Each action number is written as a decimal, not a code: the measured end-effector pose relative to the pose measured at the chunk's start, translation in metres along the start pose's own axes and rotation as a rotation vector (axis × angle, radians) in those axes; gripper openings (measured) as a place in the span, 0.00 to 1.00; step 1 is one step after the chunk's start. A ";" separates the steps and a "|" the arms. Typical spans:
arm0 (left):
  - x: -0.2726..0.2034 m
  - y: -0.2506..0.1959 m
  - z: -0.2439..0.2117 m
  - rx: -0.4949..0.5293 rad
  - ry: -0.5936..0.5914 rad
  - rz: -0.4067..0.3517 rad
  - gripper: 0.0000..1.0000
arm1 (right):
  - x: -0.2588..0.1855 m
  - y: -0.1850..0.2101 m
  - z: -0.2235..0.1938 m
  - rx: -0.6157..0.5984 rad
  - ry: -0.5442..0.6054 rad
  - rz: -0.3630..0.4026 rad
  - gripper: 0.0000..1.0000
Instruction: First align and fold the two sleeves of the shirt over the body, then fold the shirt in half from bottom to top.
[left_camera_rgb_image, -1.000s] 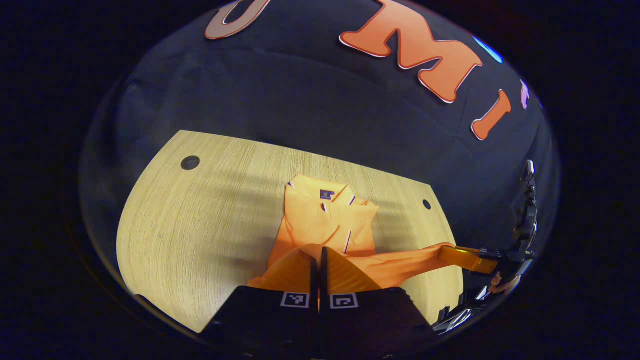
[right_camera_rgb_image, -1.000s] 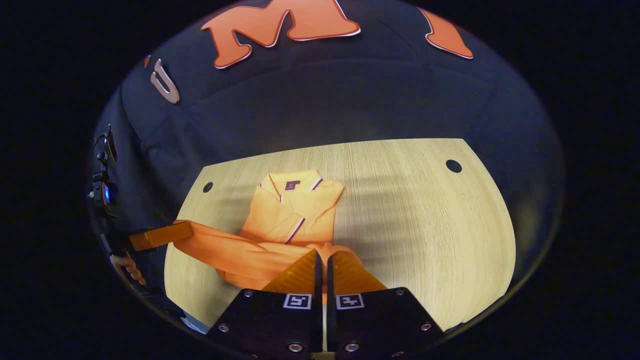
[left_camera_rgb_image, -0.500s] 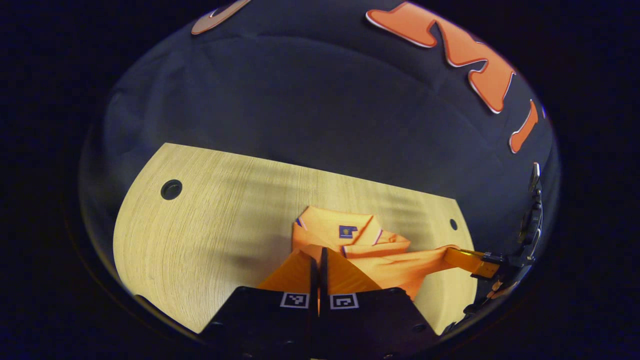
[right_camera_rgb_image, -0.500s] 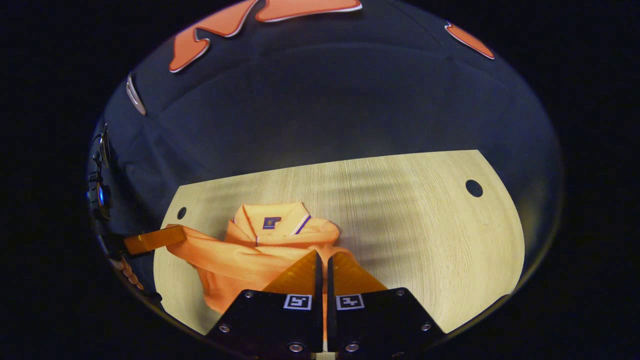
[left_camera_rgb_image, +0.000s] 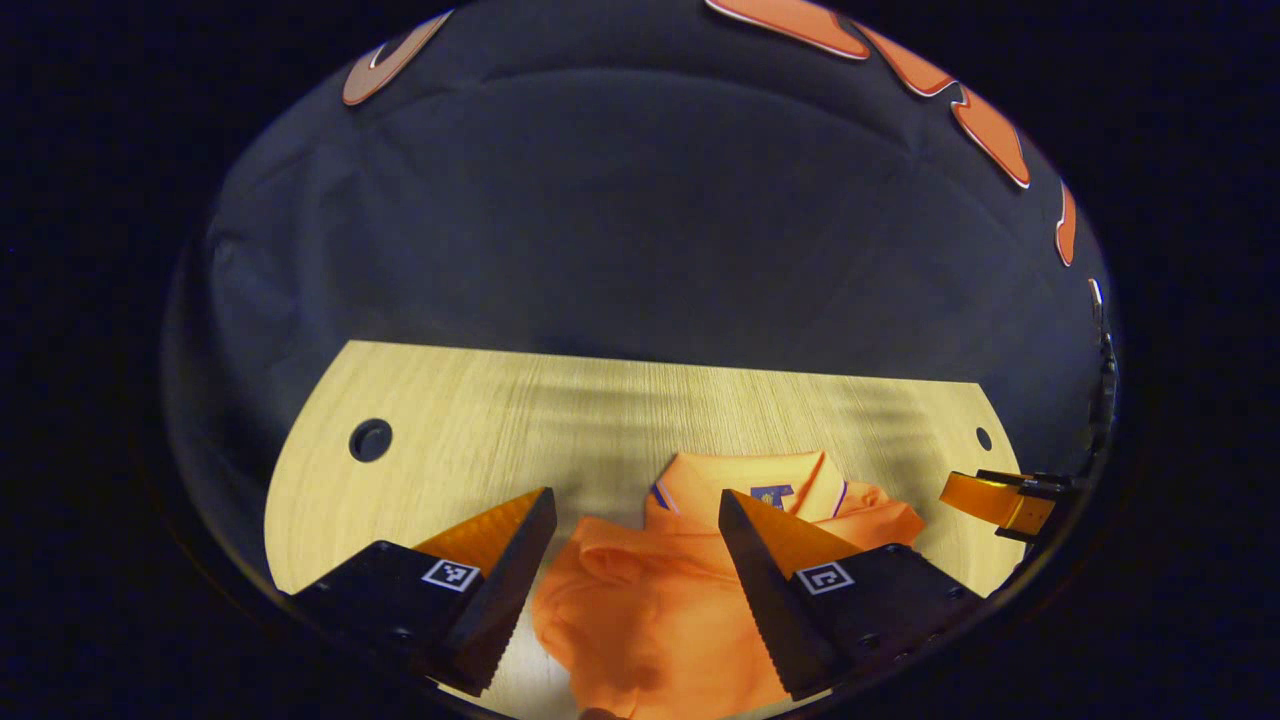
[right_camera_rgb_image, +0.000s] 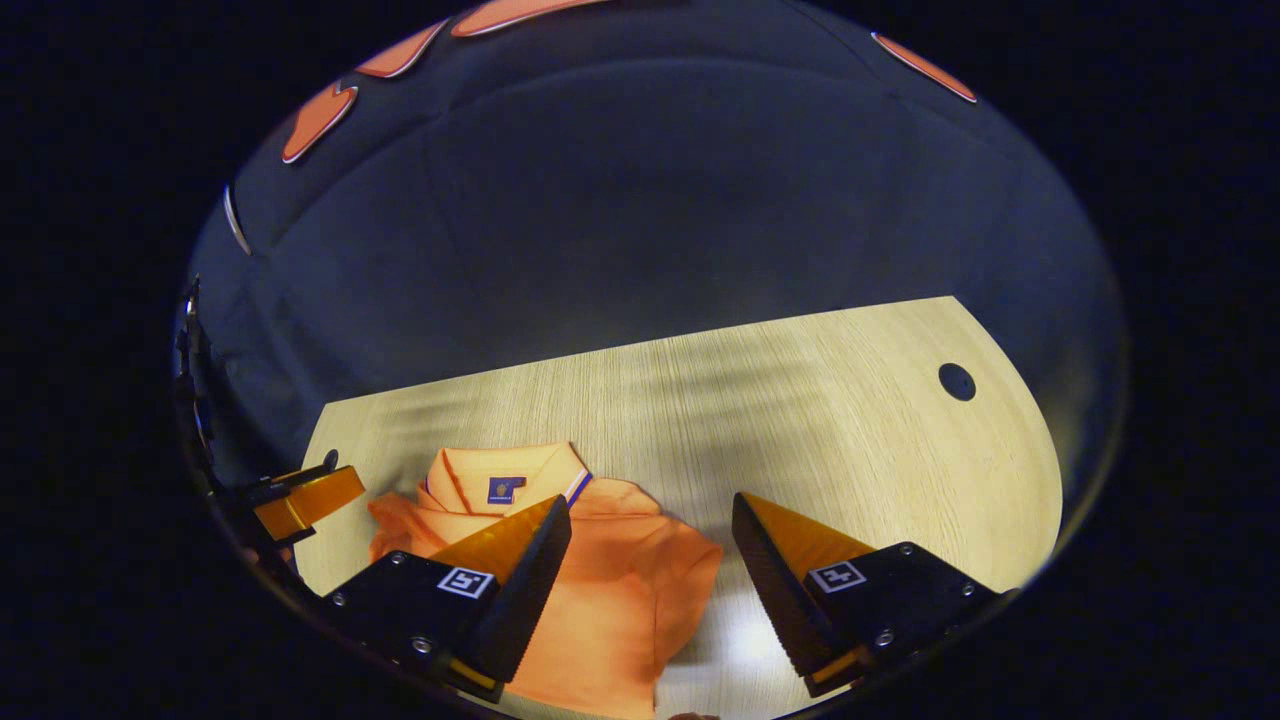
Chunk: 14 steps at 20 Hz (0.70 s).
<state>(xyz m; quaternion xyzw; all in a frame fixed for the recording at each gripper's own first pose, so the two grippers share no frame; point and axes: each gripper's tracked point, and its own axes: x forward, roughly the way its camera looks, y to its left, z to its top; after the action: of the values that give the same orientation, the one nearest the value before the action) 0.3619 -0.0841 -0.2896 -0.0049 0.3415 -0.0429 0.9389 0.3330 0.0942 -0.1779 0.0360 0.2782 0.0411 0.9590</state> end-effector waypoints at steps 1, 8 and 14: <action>-0.011 0.000 0.010 0.007 -0.028 0.005 0.99 | -0.008 0.000 0.007 -0.003 -0.020 0.000 0.99; -0.143 -0.016 0.096 0.113 -0.332 0.011 0.98 | -0.124 0.014 0.068 -0.002 -0.266 0.030 0.98; -0.278 -0.027 0.122 0.073 -0.536 -0.026 0.98 | -0.244 0.024 0.088 -0.114 -0.495 0.024 0.98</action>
<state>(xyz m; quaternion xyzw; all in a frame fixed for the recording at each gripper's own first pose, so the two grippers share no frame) 0.2256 -0.0904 -0.0172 0.0135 0.0790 -0.0642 0.9947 0.1729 0.0896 0.0276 -0.0058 0.0319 0.0580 0.9978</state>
